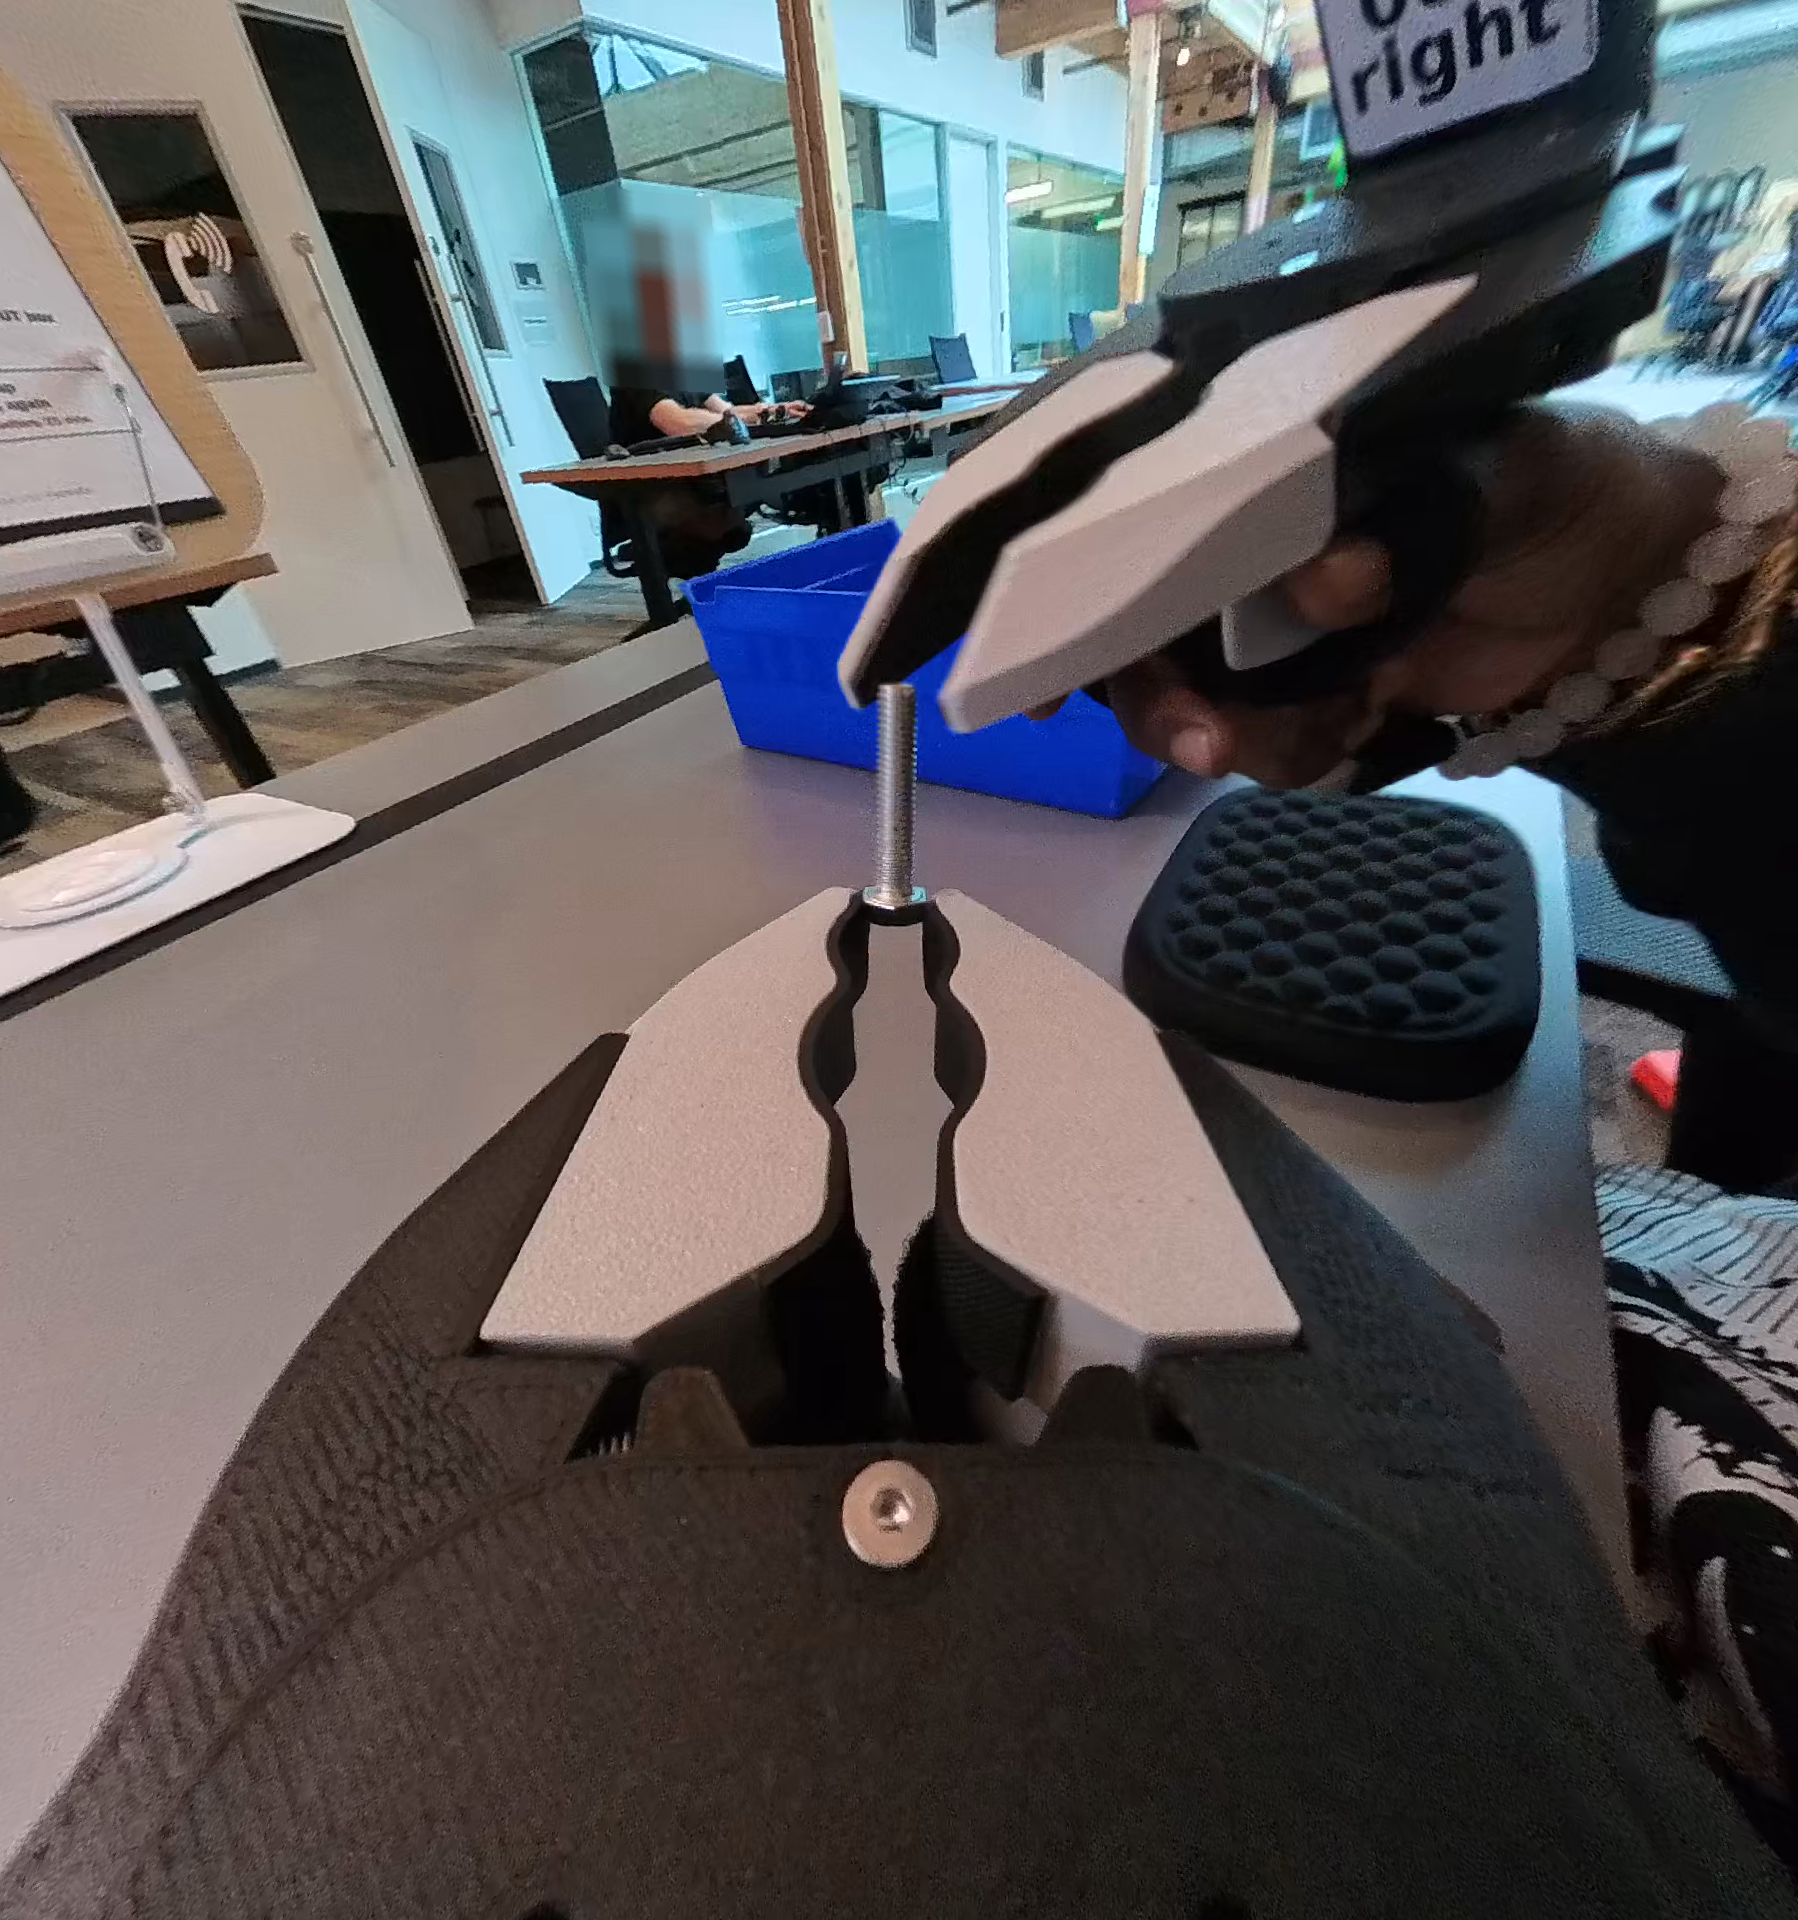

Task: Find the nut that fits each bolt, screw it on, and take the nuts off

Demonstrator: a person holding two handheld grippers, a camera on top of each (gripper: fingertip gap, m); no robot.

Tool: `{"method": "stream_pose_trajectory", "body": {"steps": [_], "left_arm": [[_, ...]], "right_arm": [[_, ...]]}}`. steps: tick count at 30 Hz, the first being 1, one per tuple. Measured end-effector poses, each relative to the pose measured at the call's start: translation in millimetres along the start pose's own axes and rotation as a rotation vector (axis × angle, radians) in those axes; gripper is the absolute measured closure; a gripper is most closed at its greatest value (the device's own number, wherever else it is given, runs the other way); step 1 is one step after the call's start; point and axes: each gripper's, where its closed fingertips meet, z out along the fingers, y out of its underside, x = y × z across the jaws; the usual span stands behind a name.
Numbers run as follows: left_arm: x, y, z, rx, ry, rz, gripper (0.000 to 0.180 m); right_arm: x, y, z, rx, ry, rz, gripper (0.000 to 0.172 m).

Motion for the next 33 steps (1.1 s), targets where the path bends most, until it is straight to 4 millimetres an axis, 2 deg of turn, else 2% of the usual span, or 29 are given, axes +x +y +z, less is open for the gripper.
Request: {"method": "stream_pose_trajectory", "body": {"steps": [3, 7, 10, 13, 16, 20, 23, 27, 33], "left_arm": [[-4, -6, -9, 0.061, 0.048, -0.095, 0.170], [-8, -12, -18, 0.128, 0.103, -0.177, 0.171], [-8, -12, -19, 0.135, 0.115, -0.185, 0.170], [-7, -11, -19, 0.134, 0.119, -0.181, 0.170], [-9, -12, -20, 0.148, 0.125, -0.197, 0.171], [-12, -16, -24, 0.187, 0.124, -0.226, 0.171], [-16, -18, -28, 0.215, 0.119, -0.247, 0.171], [-16, -19, -28, 0.221, 0.121, -0.252, 0.171], [-17, -18, -29, 0.224, 0.129, -0.260, 0.171]], "right_arm": [[0, 17, -9, -0.131, -0.095, -0.062, 0.142], [2, 76, -18, -0.495, -0.279, -0.256, 0.142], [7, 112, -14, -0.663, -0.391, -0.448, 0.147], [13, 130, -2, -0.739, -0.450, -0.538, 0.150], [7, 138, 3, -0.756, -0.569, -0.623, 0.150], [6, 138, 4, -0.746, -0.704, -0.852, 0.149], [9, 143, 3, -0.807, -0.790, -0.970, 0.149], [12, 144, 6, -0.837, -0.864, -1.048, 0.149], [12, 147, 5, -0.858, -0.943, -1.074, 0.151]]}}
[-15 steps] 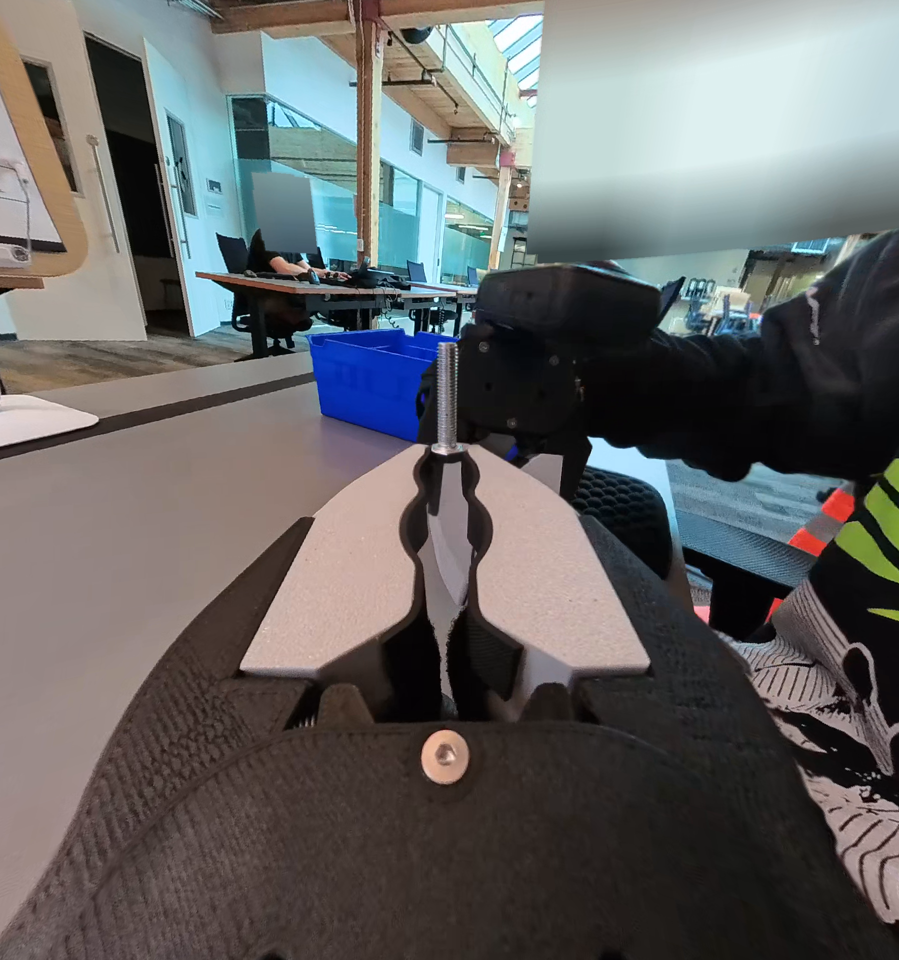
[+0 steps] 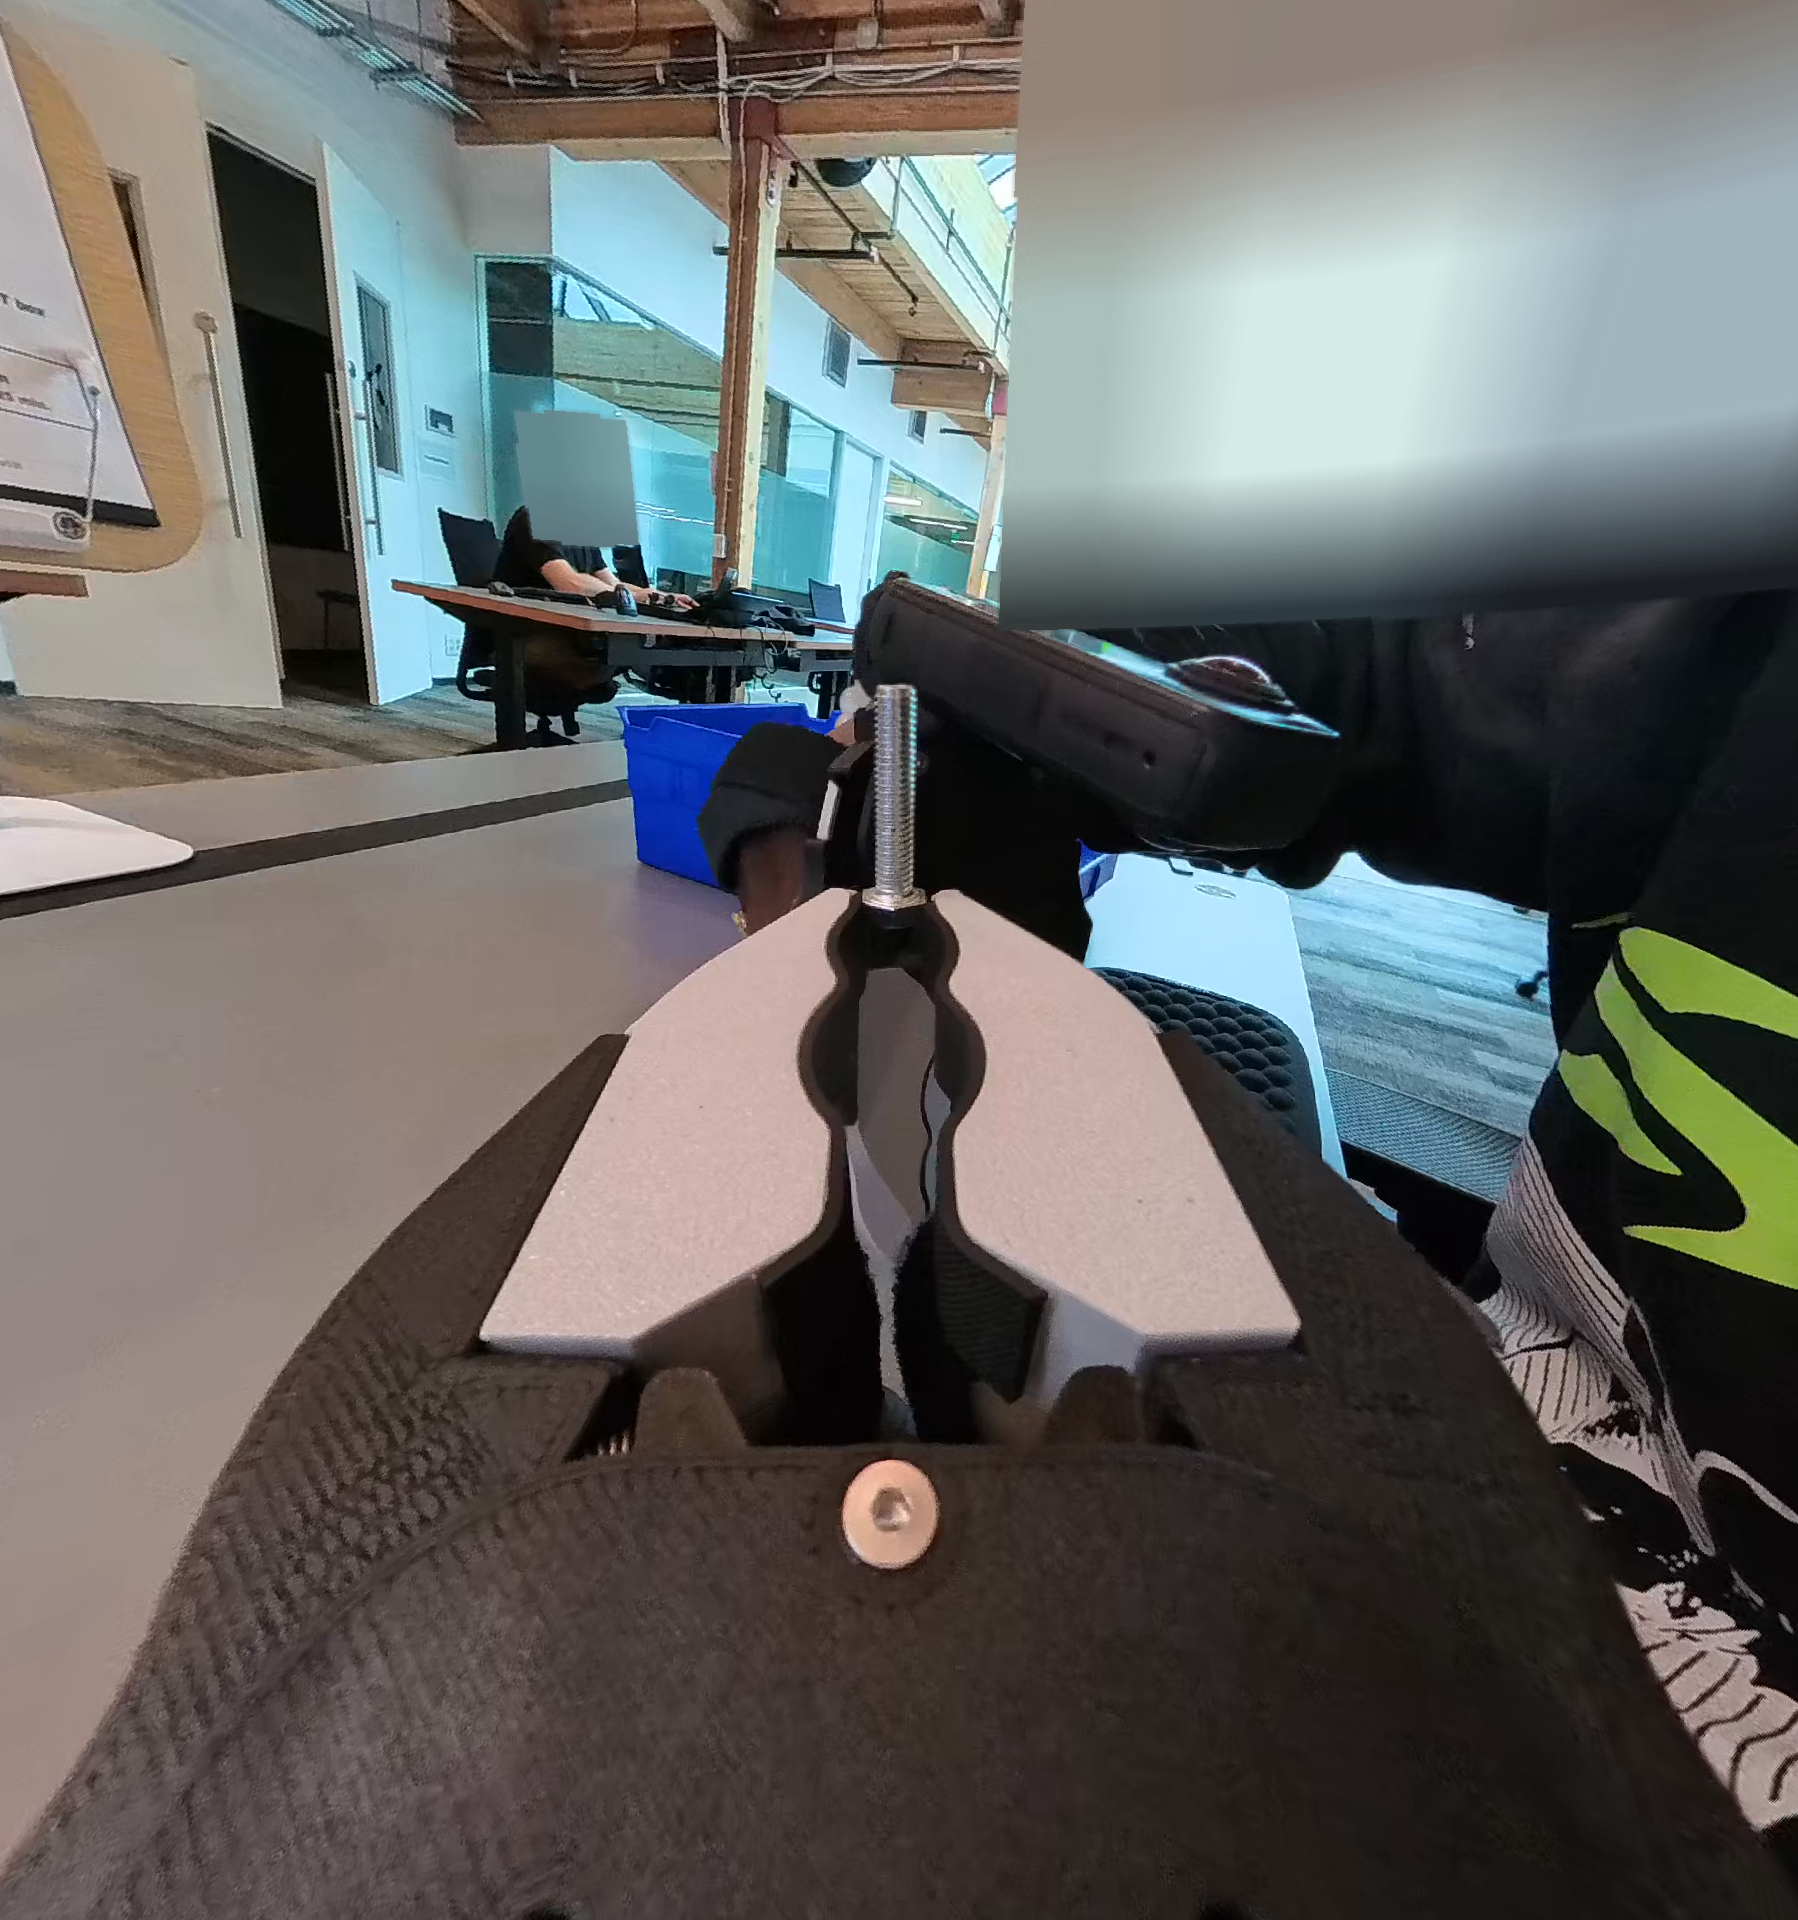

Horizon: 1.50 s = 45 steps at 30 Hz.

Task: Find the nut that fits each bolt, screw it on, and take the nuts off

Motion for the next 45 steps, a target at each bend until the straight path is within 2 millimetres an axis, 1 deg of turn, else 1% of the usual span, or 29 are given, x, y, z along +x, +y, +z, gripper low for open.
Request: {"method": "stream_pose_trajectory", "body": {"steps": [2, 6, 9, 10, 14, 16, 17, 19, 22, 25, 27, 29, 31, 34, 37, 40, 43, 45], "left_arm": [[0, 0, 0, 0.001, 0.002, -0.004, 0.171], [0, 1, 0, -0.001, 0.005, -0.005, 0.171], [-1, 0, 0, 0.001, 0.005, -0.011, 0.171], [-1, 1, 0, 0.000, 0.005, -0.011, 0.171], [-1, 1, 1, -0.004, 0.004, -0.007, 0.171], [-2, 1, 1, -0.004, -0.002, -0.008, 0.171], [-2, 2, 1, -0.007, -0.006, -0.006, 0.171], [-2, 4, 2, -0.022, -0.018, 0.007, 0.171], [-3, 9, 5, -0.068, -0.061, 0.064, 0.171], [-7, 14, 8, -0.121, -0.148, 0.166, 0.170], [-11, 17, 9, -0.161, -0.219, 0.234, 0.170], [-13, 21, 11, -0.202, -0.265, 0.288, 0.171], [-12, 26, 13, -0.239, -0.282, 0.319, 0.171], [-9, 31, 15, -0.287, -0.303, 0.372, 0.171], [-7, 30, 16, -0.308, -0.366, 0.446, 0.171], [2, 33, 22, -0.308, -0.349, 0.461, 0.171], [13, 40, 26, -0.307, -0.247, 0.408, 0.171], [24, 40, 28, -0.291, -0.135, 0.338, 0.170]], "right_arm": [[1, -3, 1, 0.017, -0.003, -0.011, 0.153], [1, -1, 4, 0.005, -0.015, -0.024, 0.155], [1, -2, 6, 0.032, -0.029, -0.014, 0.158], [1, -2, 6, 0.039, -0.035, -0.007, 0.160], [0, 0, 5, 0.047, -0.036, 0.037, 0.161], [0, -2, 0, 0.078, -0.022, 0.093, 0.161], [2, -5, -5, 0.103, -0.008, 0.140, 0.161], [5, -11, -24, 0.171, 0.025, 0.258, 0.161], [15, -21, -66, 0.283, 0.095, 0.475, 0.161], [26, -23, -108, 0.353, 0.171, 0.714, 0.162], [32, -30, -131, 0.414, 0.212, 0.804, 0.162], [33, -40, -145, 0.444, 0.222, 0.832, 0.162], [33, -47, -149, 0.411, 0.236, 0.807, 0.162], [34, -50, -143, 0.293, 0.254, 0.768, 0.162], [39, -52, -136, 0.224, 0.253, 0.863, 0.162], [42, -58, -132, 0.187, 0.276, 0.857, 0.162], [40, -62, -135, 0.151, 0.293, 0.718, 0.162], [33, -67, -136, 0.128, 0.265, 0.550, 0.161]]}}
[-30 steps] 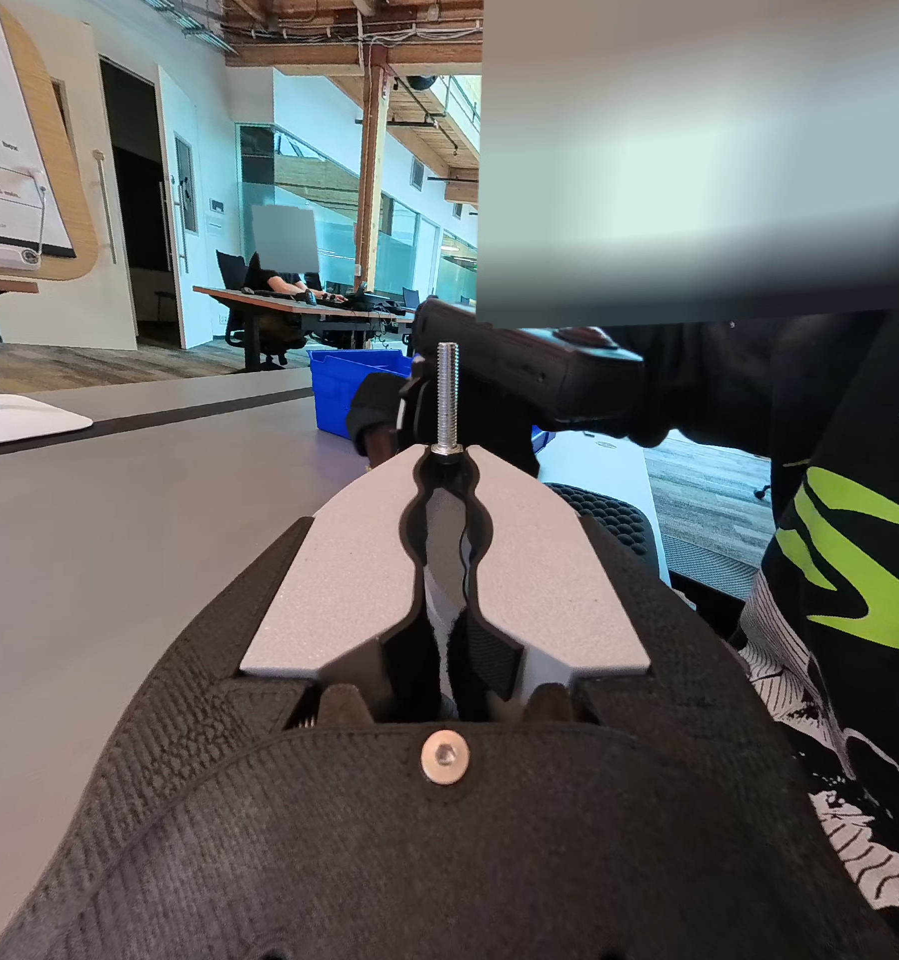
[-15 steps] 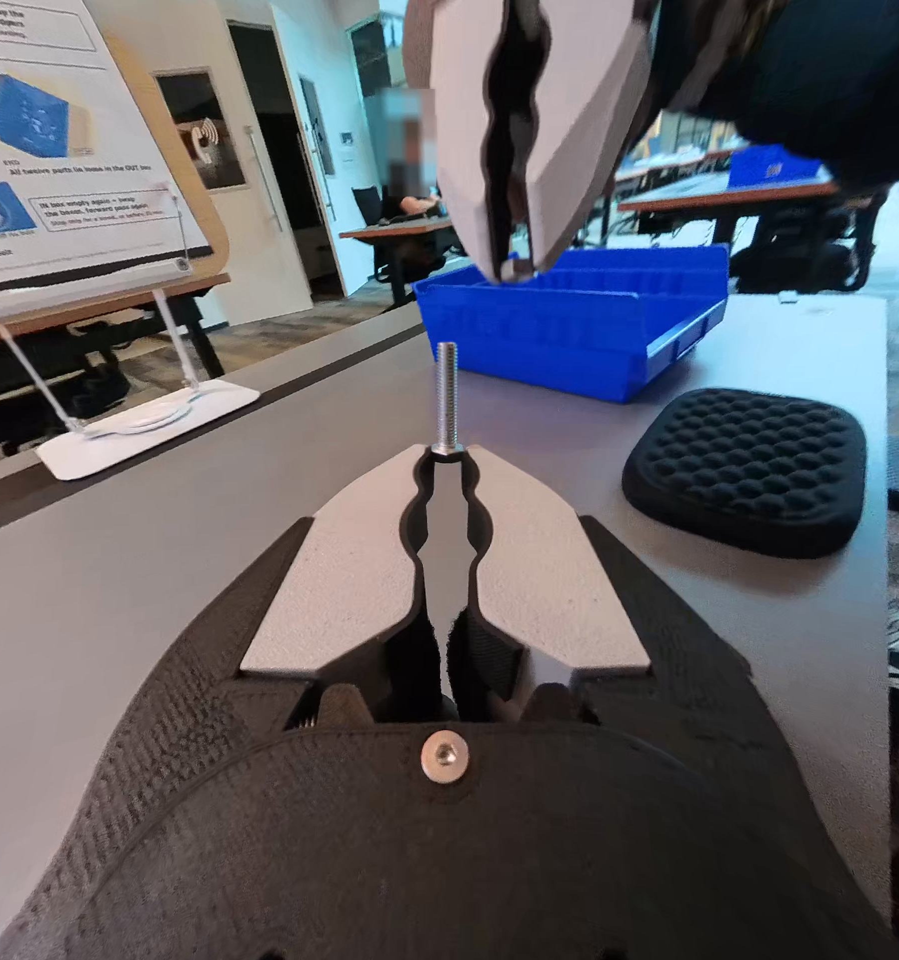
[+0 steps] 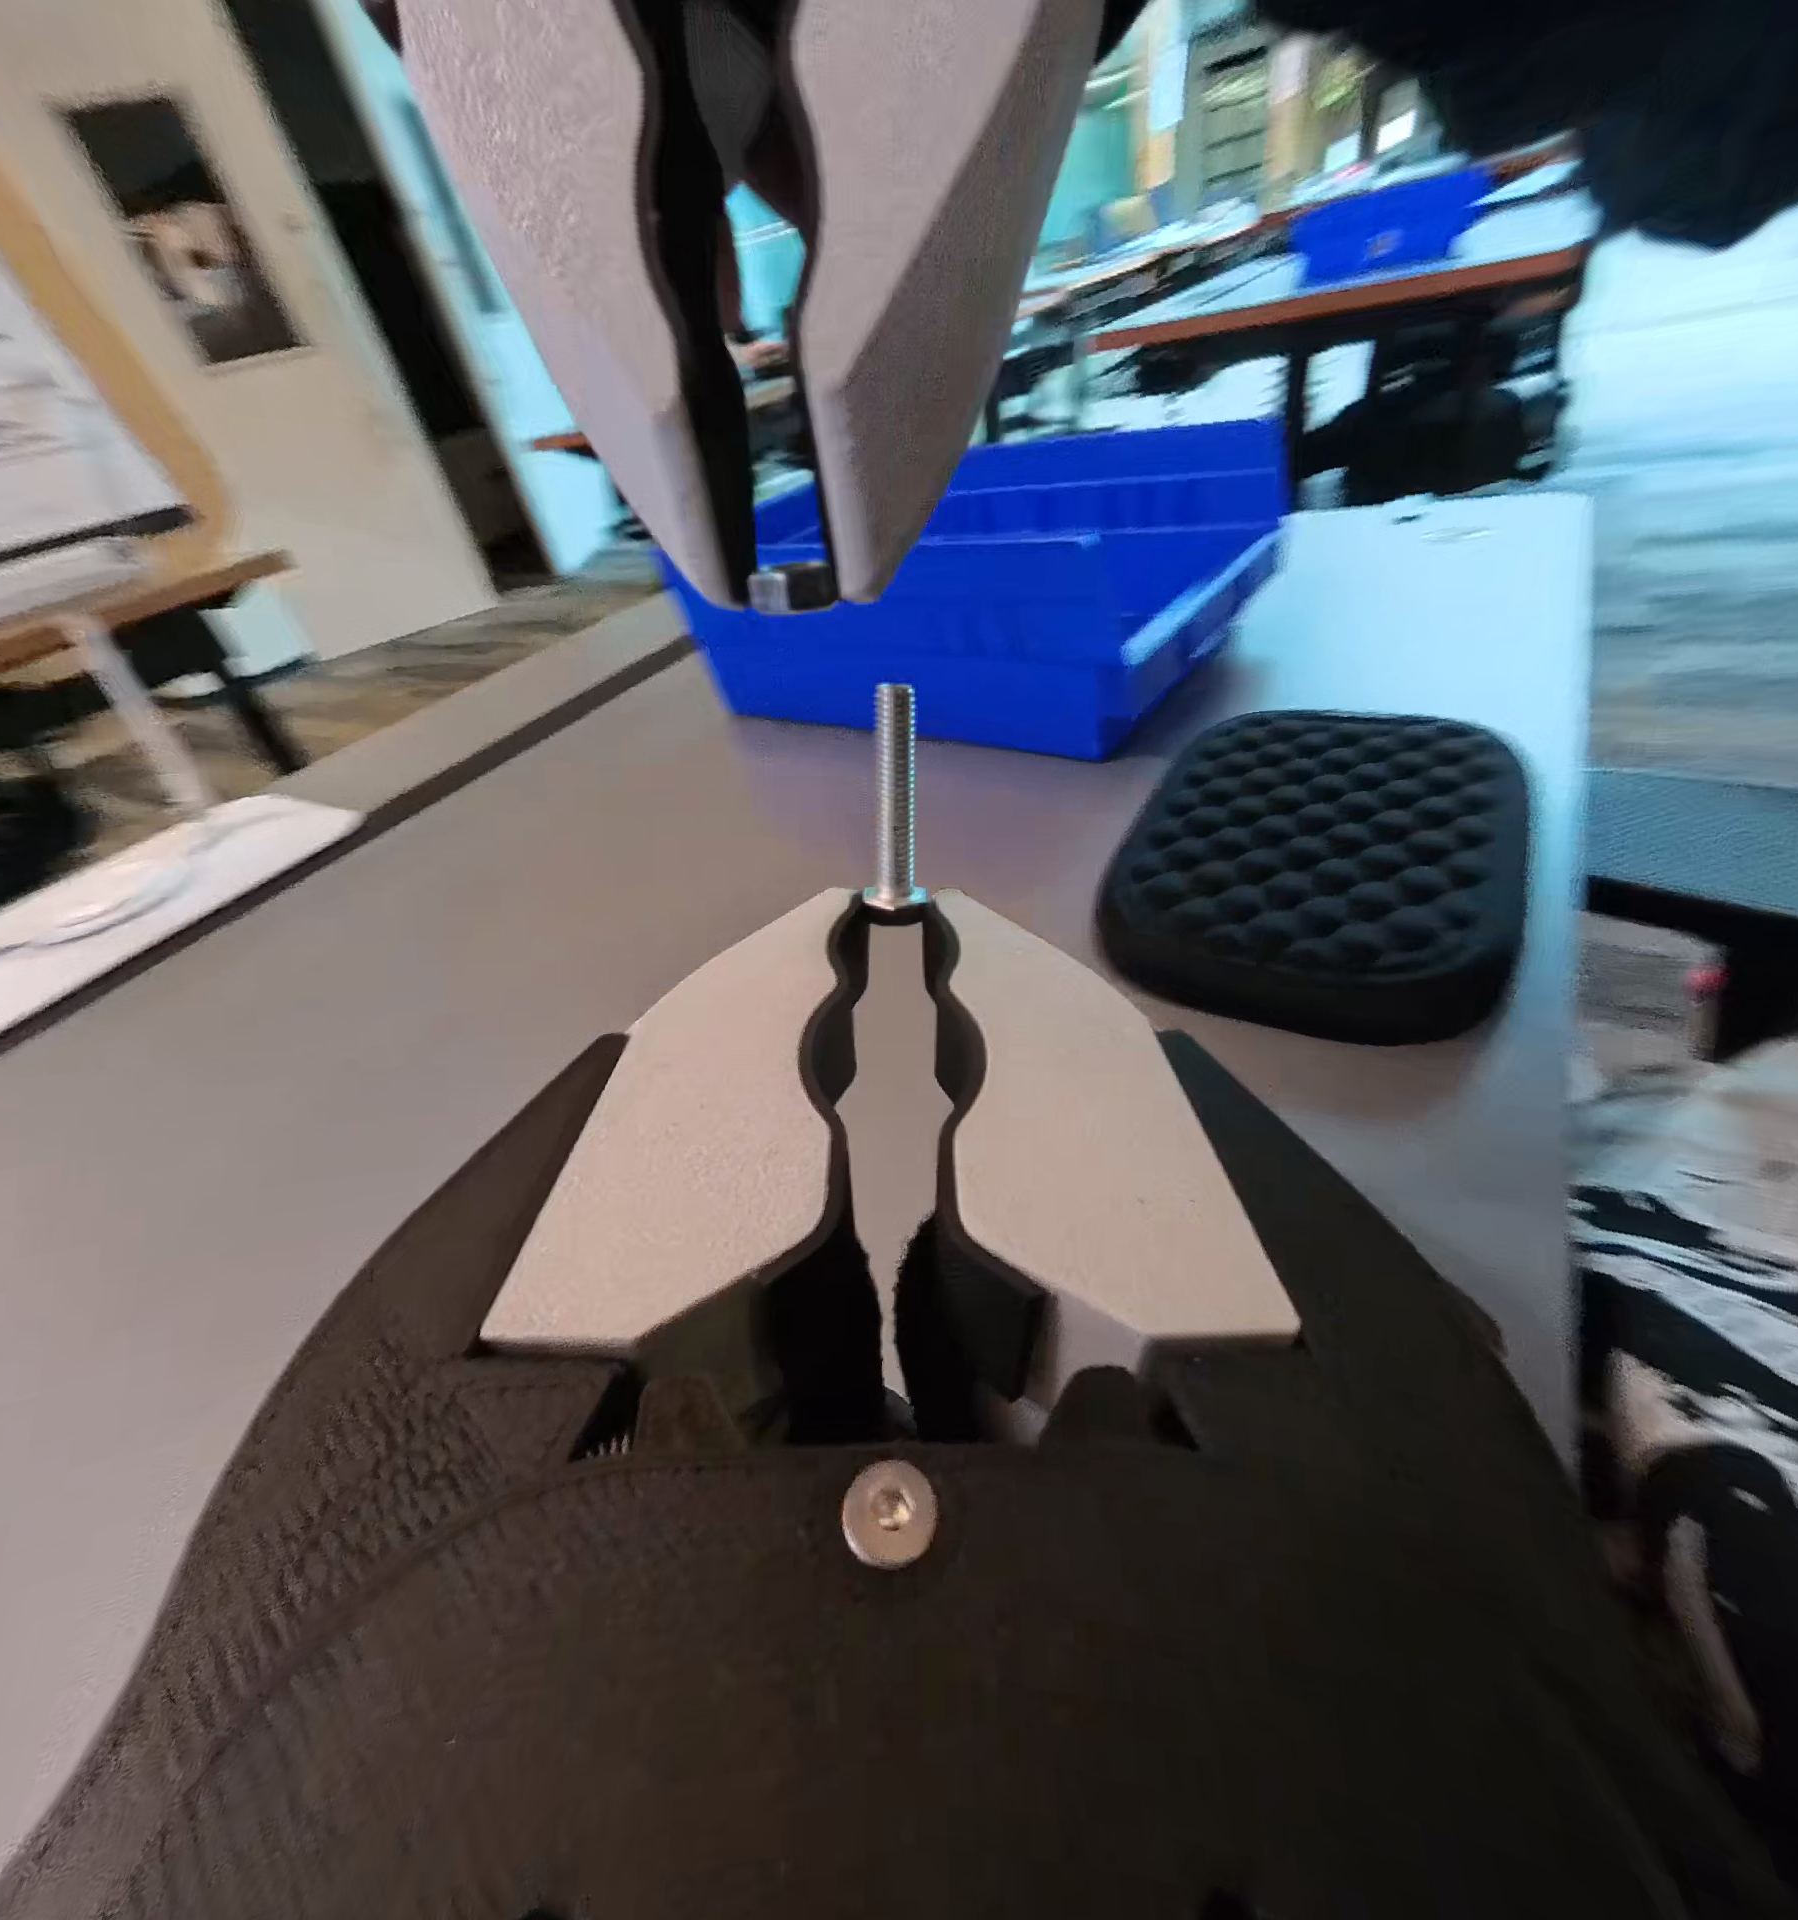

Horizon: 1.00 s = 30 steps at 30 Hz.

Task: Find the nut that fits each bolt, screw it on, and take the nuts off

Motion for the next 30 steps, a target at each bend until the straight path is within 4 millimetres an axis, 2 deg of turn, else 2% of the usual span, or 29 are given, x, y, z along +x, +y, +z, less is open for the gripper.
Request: {"method": "stream_pose_trajectory", "body": {"steps": [4, 10, 20, 30], "left_arm": [[12, -4, -5, 0.045, 0.180, -0.090, 0.170], [25, -7, -12, 0.075, 0.354, -0.158, 0.171], [35, -7, -18, 0.082, 0.494, -0.198, 0.171], [41, -8, -21, 0.090, 0.538, -0.185, 0.171]], "right_arm": [[-15, 2, -1, -0.014, -0.083, -0.253, 0.161], [-21, 0, 5, -0.001, -0.115, -0.484, 0.161], [-37, -3, 11, 0.028, -0.267, -0.595, 0.161], [-42, -2, 13, 0.034, -0.309, -0.615, 0.161]]}}
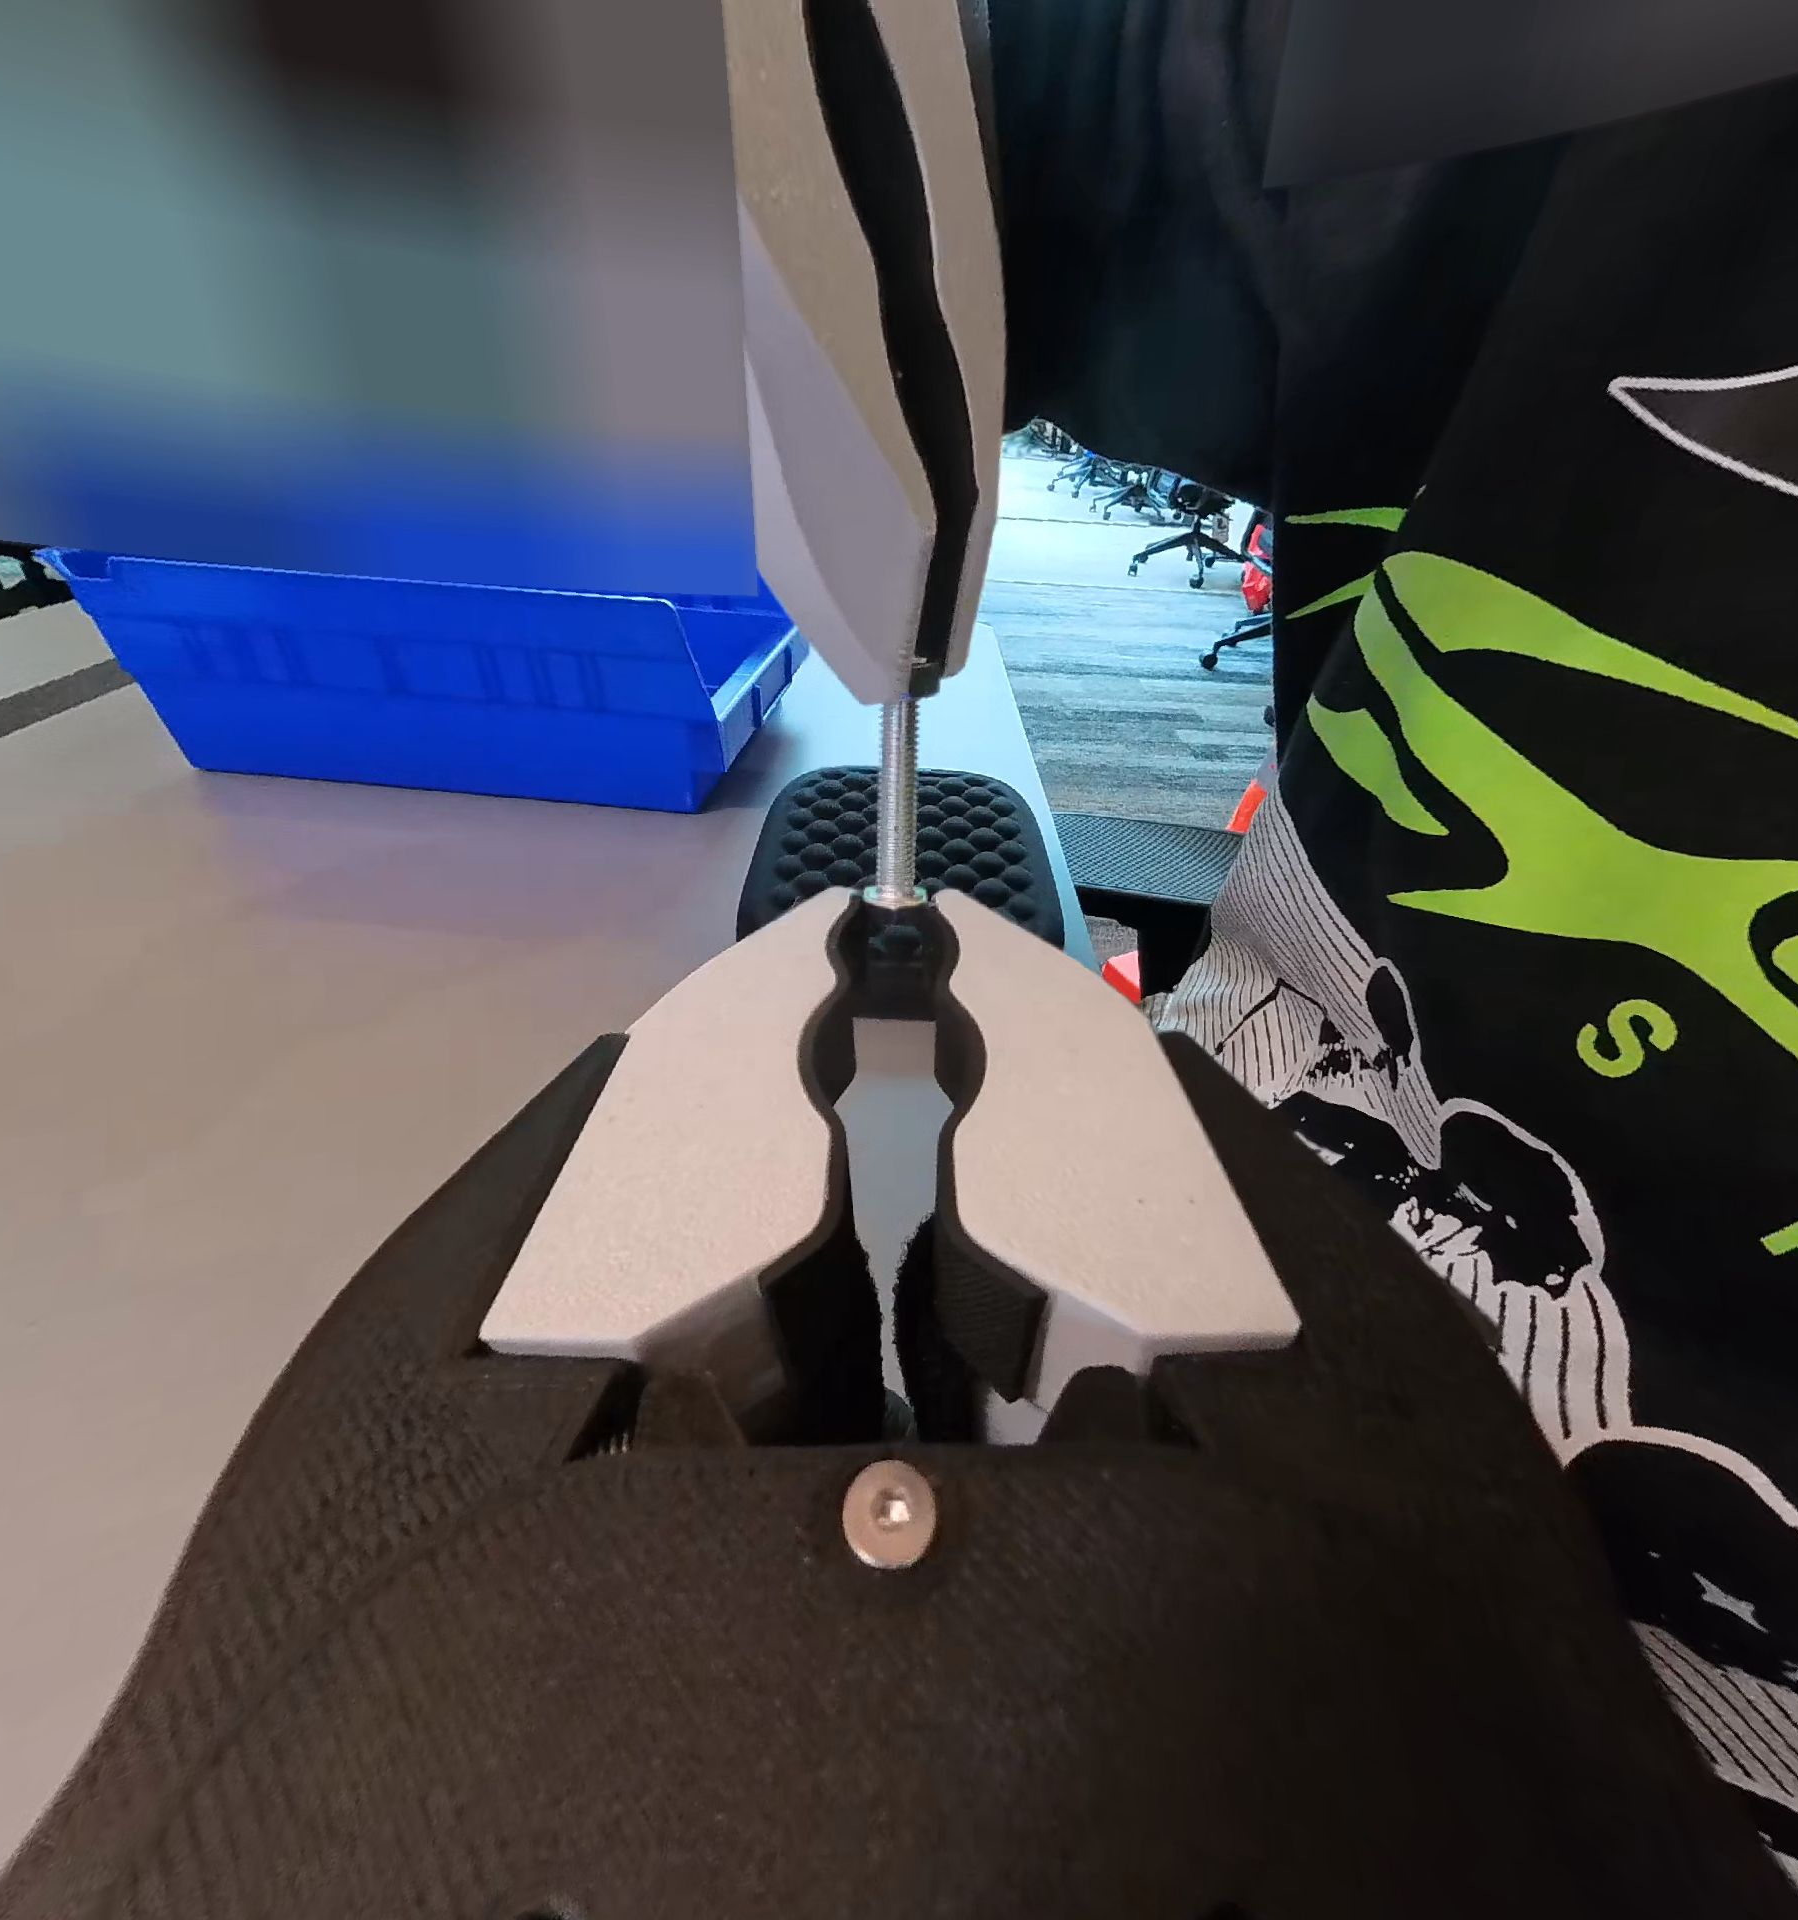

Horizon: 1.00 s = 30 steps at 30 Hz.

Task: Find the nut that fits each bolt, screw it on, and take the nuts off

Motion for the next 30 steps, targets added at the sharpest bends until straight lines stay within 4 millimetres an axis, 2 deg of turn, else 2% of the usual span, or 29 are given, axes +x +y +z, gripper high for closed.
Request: {"method": "stream_pose_trajectory", "body": {"steps": [8, 17, 21, 26, 30], "left_arm": [[-6, -2, -2, 0.011, -0.049, -0.003, 0.171], [-46, -6, -15, 0.035, -0.403, -0.023, 0.171], [-53, -5, -18, 0.029, -0.469, -0.018, 0.171], [-53, -6, -19, 0.041, -0.463, -0.028, 0.171], [-54, -6, -19, 0.049, -0.462, -0.036, 0.171]], "right_arm": [[6, 2, -1, 0.008, 0.027, 0.057, 0.161], [34, 27, -12, -0.038, 0.180, 0.460, 0.161], [40, 32, -13, -0.041, 0.218, 0.624, 0.161], [40, 34, -12, -0.063, 0.233, 0.621, 0.160], [41, 34, -9, -0.058, 0.233, 0.618, 0.153]]}}
